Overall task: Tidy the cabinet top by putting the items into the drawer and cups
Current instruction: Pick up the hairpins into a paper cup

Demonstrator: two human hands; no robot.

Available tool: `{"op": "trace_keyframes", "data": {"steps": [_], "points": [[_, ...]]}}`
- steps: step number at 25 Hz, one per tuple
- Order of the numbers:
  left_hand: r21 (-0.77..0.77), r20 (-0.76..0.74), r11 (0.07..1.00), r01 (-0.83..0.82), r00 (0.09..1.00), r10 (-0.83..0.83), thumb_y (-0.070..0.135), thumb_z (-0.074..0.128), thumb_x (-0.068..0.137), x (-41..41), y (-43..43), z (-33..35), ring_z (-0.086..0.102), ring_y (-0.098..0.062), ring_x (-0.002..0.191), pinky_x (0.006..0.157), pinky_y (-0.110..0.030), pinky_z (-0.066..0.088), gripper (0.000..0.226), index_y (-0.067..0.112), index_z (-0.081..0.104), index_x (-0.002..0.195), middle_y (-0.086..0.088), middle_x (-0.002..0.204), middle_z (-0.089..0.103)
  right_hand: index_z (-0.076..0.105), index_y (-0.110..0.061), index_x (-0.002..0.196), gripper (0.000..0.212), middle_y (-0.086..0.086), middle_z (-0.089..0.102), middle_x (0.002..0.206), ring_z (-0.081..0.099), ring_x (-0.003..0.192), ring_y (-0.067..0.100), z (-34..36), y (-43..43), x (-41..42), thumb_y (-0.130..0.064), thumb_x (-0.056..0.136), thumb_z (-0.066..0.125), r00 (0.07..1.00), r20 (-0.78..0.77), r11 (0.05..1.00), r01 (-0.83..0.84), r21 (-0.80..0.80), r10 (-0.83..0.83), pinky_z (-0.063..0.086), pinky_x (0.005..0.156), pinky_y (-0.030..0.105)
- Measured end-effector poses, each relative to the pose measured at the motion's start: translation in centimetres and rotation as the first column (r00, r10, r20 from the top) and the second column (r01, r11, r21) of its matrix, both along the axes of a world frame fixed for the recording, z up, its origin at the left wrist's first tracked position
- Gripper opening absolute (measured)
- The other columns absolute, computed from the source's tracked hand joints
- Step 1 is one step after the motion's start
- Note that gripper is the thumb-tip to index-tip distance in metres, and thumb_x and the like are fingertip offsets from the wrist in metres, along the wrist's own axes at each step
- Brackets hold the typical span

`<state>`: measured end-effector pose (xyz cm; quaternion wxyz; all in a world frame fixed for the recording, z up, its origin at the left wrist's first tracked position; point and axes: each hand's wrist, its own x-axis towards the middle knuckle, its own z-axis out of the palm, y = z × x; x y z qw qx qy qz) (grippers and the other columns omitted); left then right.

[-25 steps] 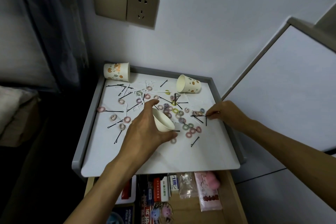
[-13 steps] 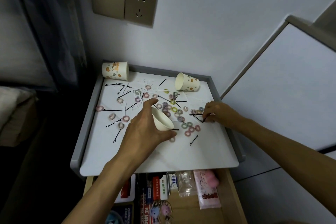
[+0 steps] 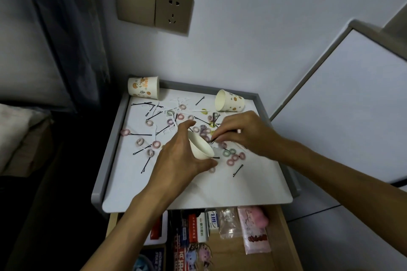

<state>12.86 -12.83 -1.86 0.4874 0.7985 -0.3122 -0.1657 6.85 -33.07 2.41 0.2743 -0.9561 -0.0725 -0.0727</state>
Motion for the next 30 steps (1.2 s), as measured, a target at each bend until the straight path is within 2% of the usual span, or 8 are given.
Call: {"op": "trace_keyframes", "data": {"steps": [2, 5, 9, 12, 18, 24, 28, 30], "points": [[0.0, 0.014, 1.0, 0.004, 1.0, -0.004, 0.04, 0.086, 0.065, 0.3, 0.0, 0.0, 0.04, -0.005, 0.089, 0.068, -0.003, 0.033, 0.095, 0.035, 0.03, 0.141, 0.016, 0.101, 0.05, 0.078, -0.008, 0.091, 0.011, 0.002, 0.074, 0.085, 0.067, 0.077, 0.008, 0.2, 2.5, 0.6, -0.01, 0.081, 0.074, 0.994, -0.03, 0.994, -0.102, -0.033, 0.102, 0.053, 0.073, 0.024], [-0.013, 0.016, 1.0, -0.005, 1.0, 0.005, 0.041, 0.087, 0.062, 0.6, 0.2, -0.1, 0.048, -0.006, 0.087, 0.064, -0.007, 0.036, 0.096, 0.037, 0.031, 0.14, 0.02, 0.092, 0.051, 0.077, -0.006, 0.093, 0.012, 0.003, 0.074, 0.089, 0.068, 0.081, 0.011, 0.0, 2.9, 0.7, -0.009, 0.082, 0.073, 0.997, -0.015, 0.996, -0.076, 0.04, 0.077, 0.053, 0.074, 0.027], [-0.021, 0.011, 1.0, -0.01, 1.0, 0.01, 0.042, 0.088, 0.062, 0.6, 0.5, -0.2, 0.048, -0.008, 0.094, 0.068, -0.012, 0.036, 0.097, 0.04, 0.03, 0.139, 0.015, 0.105, 0.051, 0.076, -0.016, 0.088, 0.009, -0.004, 0.073, 0.084, 0.066, 0.075, 0.001, -2.0, -2.2, -0.2, -0.009, 0.083, 0.073, 0.927, 0.01, 0.916, 0.368, 0.157, -0.374, 0.051, 0.073, 0.019], [-0.019, 0.019, 1.0, -0.014, 1.0, 0.014, 0.043, 0.088, 0.062, 0.6, 0.8, -0.1, 0.047, -0.009, 0.095, 0.072, -0.023, 0.036, 0.096, 0.041, 0.03, 0.138, 0.015, 0.106, 0.051, 0.074, -0.013, 0.089, 0.007, 0.001, 0.072, 0.085, 0.062, 0.071, 0.004, -5.5, -6.4, -1.4, -0.018, 0.084, 0.074, 0.81, -0.102, 0.815, 0.566, -0.12, -0.577, 0.052, 0.068, 0.023], [-0.031, 0.002, 0.999, -0.016, 1.0, 0.016, 0.041, 0.089, 0.061, 0.7, 0.8, 0.1, 0.047, -0.008, 0.096, 0.073, -0.021, 0.036, 0.097, 0.04, 0.03, 0.138, 0.016, 0.107, 0.049, 0.071, -0.01, 0.094, 0.017, 0.002, 0.069, 0.09, 0.057, 0.076, 0.01, -9.0, -8.1, -1.7, -0.018, 0.081, 0.077, 0.804, -0.084, 0.797, 0.56, -0.229, -0.589, 0.04, 0.064, 0.012], [-0.028, 0.009, 1.0, -0.012, 1.0, 0.012, 0.04, 0.088, 0.062, 0.6, 0.8, 0.2, 0.046, -0.008, 0.095, 0.075, -0.022, 0.036, 0.097, 0.038, 0.03, 0.139, 0.015, 0.107, 0.048, 0.07, -0.014, 0.1, 0.011, 0.005, 0.071, 0.094, 0.06, 0.08, 0.015, -9.7, -8.4, -1.7, -0.017, 0.092, 0.064, 0.853, -0.056, 0.811, 0.471, -0.348, -0.52, 0.049, 0.073, 0.029], [-0.02, 0.013, 1.0, -0.018, 1.0, 0.018, 0.041, 0.088, 0.062, 0.6, 0.9, 0.3, 0.046, -0.008, 0.096, 0.075, -0.024, 0.036, 0.097, 0.039, 0.03, 0.139, 0.016, 0.107, 0.048, 0.062, -0.016, 0.116, 0.023, 0.01, 0.066, 0.098, 0.062, 0.087, 0.026, -10.1, -8.3, -1.9, -0.008, 0.095, 0.056, 0.904, -0.037, 0.772, 0.342, -0.535, -0.425, 0.046, 0.069, 0.03], [-0.019, 0.011, 1.0, -0.018, 1.0, 0.019, 0.041, 0.088, 0.062, 0.6, 1.0, 0.3, 0.046, -0.008, 0.095, 0.074, -0.023, 0.036, 0.096, 0.039, 0.03, 0.138, 0.016, 0.107, 0.048, 0.055, -0.014, 0.124, 0.03, 0.012, 0.065, 0.106, 0.062, 0.094, 0.028, -9.8, -8.2, -2.0, -0.006, 0.095, 0.054, 0.914, -0.073, 0.799, 0.308, -0.517, -0.399, 0.048, 0.076, 0.032]]}}
